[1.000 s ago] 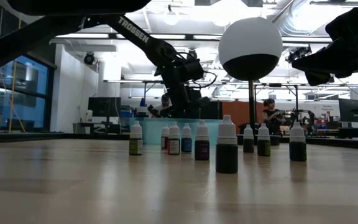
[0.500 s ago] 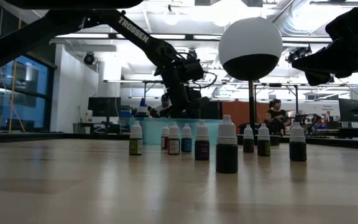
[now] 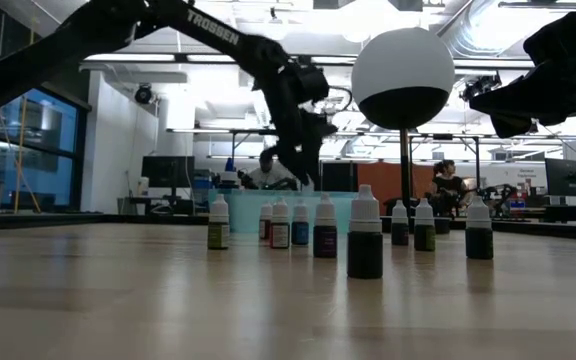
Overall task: Pick & Place food coloring
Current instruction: Put the small light green food coloring bottle into the green bin
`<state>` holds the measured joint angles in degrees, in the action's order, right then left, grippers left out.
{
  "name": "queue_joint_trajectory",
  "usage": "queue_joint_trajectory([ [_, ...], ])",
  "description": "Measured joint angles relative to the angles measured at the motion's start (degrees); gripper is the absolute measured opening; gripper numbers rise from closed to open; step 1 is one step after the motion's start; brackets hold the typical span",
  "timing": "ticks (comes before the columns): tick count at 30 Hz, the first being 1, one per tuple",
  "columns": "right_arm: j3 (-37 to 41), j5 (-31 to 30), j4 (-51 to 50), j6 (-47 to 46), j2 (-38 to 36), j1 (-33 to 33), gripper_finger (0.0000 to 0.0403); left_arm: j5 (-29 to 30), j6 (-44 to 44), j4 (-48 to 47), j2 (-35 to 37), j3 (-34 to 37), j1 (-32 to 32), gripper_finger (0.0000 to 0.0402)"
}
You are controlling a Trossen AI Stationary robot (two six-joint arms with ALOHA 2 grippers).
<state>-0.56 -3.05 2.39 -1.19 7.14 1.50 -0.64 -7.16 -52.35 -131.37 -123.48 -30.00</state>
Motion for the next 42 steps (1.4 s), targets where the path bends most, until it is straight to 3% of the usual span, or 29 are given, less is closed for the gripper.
queue_joint_trajectory([
  [12, 0.0, 0.0, 0.0, 0.0, 0.0, 0.0, 0.0000, -0.6, 6.3, -21.8, 0.1, -11.1, -2.2, 0.0141],
  [18, 0.0, 0.0, 0.0, 0.0, 0.0, 0.0, 0.0000, -1.8, 8.8, -27.3, 3.1, -10.7, -3.4, 0.0141],
  [29, 0.0, 0.0, 0.0, 0.0, 0.0, 0.0, 0.0000, -1.1, 6.9, -31.8, 15.5, -10.8, -7.2, 0.0140],
  [42, 0.0, 0.0, 0.0, 0.0, 0.0, 0.0, 0.0000, 0.2, 3.8, -37.7, 34.8, -10.7, -4.4, 0.0140],
])
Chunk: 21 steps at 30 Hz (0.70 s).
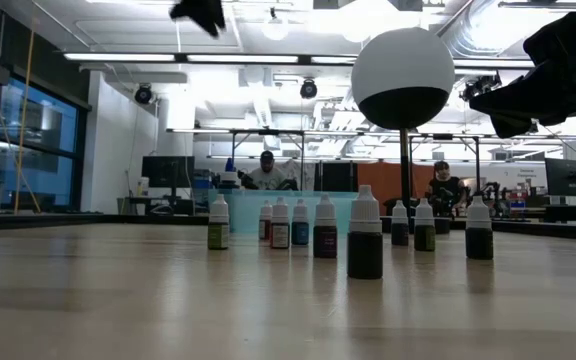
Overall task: Pick & Place food coloring
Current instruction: Put the small light green food coloring bottle into the green bin
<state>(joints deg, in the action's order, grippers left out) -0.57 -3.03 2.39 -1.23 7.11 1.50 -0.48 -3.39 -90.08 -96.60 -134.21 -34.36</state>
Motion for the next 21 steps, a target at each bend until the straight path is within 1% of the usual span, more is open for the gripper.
queue_joint_trajectory([
  [7, 0.0, 0.0, 0.0, 0.1, 0.0, 0.0, 0.0000, 5.7, -4.2, 0.0, 7.6, 0.0, 5.4, 0.0140],
  [9, 0.0, 0.0, 0.0, 0.0, 0.0, 0.0, 0.0000, 6.0, -4.9, 0.3, 9.4, 1.7, 7.2, 0.0140],
  [11, 0.0, 0.0, 0.0, 0.0, 0.0, 0.0, 0.0000, 6.7, -6.0, 0.2, 11.2, 5.2, 8.7, 0.0140],
  [13, 0.0, 0.0, 0.0, 0.0, 0.0, 0.0, 0.0000, 7.0, -7.3, 0.2, 13.5, 11.0, 10.3, 0.0140],
  [16, 0.0, 0.0, 0.0, 0.1, 0.0, 0.0, 0.0000, 8.6, -10.3, 2.1, 18.0, 22.5, 12.7, 0.0140],
  [18, 0.0, 0.0, 0.0, 0.0, 0.0, 0.0, 0.0000, 8.1, -12.1, 6.9, 21.6, 32.3, 14.7, 0.0140],
  [21, 0.0, 0.0, 0.0, 0.1, 0.0, 0.0, 0.0000, 3.6, -14.9, 18.4, 27.3, 47.4, 17.7, 0.0140],
])
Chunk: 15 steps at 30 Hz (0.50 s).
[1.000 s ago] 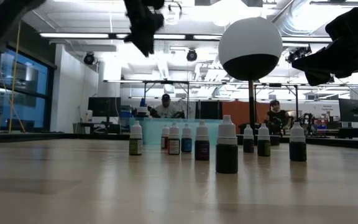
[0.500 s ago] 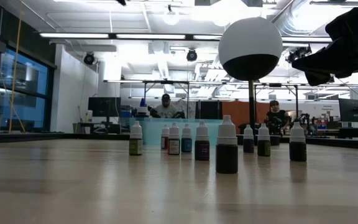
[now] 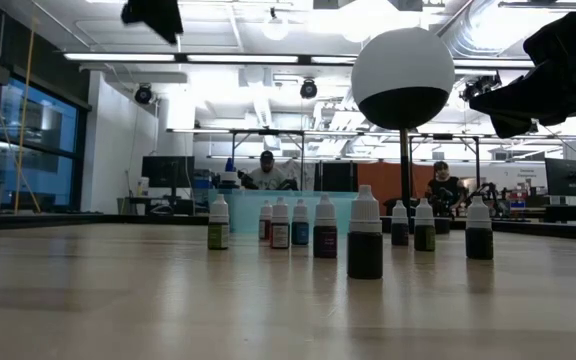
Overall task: Pick & Place food coloring
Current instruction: Put the small light green food coloring bottle into the green bin
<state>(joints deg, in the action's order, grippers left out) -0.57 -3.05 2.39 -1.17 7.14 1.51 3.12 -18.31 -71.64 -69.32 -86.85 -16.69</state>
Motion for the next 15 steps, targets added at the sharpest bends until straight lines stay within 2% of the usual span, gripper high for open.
queue_joint_trajectory([
  [3, 0.0, 0.0, 0.0, 0.0, 0.0, 0.0, 0.0000, -4.8, -1.9, 12.8, 5.4, 14.0, 3.8, 0.0140],
  [6, 0.0, 0.0, 0.0, 0.0, 0.0, 0.0, 0.0000, -6.6, -3.6, 24.7, 8.8, 26.4, 8.6, 0.0140],
  [10, 0.0, 0.0, 0.0, 0.0, 0.0, 0.0, 0.0000, -5.5, -6.1, 37.3, 10.4, 39.0, 15.4, 0.0140],
  [15, 0.0, 0.0, 0.0, 0.0, 0.0, 0.0, 0.0000, -1.8, -10.7, 50.2, 8.6, 49.1, 23.4, 0.0140],
])
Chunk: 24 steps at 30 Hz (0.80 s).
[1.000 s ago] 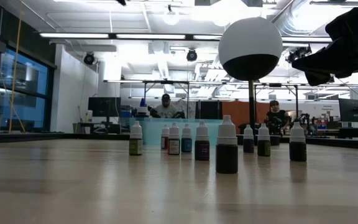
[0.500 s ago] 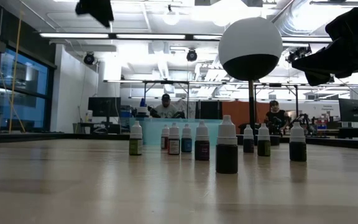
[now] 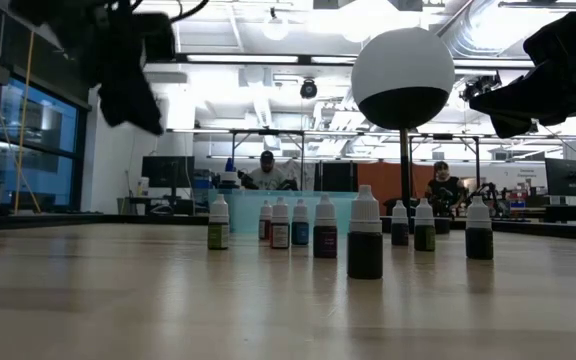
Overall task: Pick & Place food coloring
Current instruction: Put the small light green food coloring bottle into the green bin
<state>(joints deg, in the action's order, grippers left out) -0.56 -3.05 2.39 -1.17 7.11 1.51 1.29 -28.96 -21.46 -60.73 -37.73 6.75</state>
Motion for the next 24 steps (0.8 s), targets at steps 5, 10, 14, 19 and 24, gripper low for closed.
queue_joint_trajectory([
  [5, 0.0, 0.0, 0.0, 0.0, 0.0, 0.0, 0.0000, 3.7, -1.7, 7.1, -4.0, 2.1, 5.1, 0.0140],
  [10, 0.0, 0.0, 0.0, 0.0, 0.0, 0.0, 0.0000, 4.7, 3.5, 11.3, -9.6, -1.3, 6.5, 0.0140],
  [14, 0.0, 0.0, 0.0, 0.0, 0.0, 0.0, 0.0000, 4.9, 6.5, 10.2, -14.5, -3.4, 6.4, 0.0140],
  [19, 0.0, 0.0, 0.0, -0.1, 0.0, 0.0, 0.0000, 1.9, 6.2, 10.9, -19.6, -3.7, 6.4, 0.0140],
  [24, 0.0, 0.0, 0.0, 0.0, 0.0, 0.0, 0.0000, 0.6, 5.7, 12.3, -22.7, -3.7, 6.4, 0.0143],
])
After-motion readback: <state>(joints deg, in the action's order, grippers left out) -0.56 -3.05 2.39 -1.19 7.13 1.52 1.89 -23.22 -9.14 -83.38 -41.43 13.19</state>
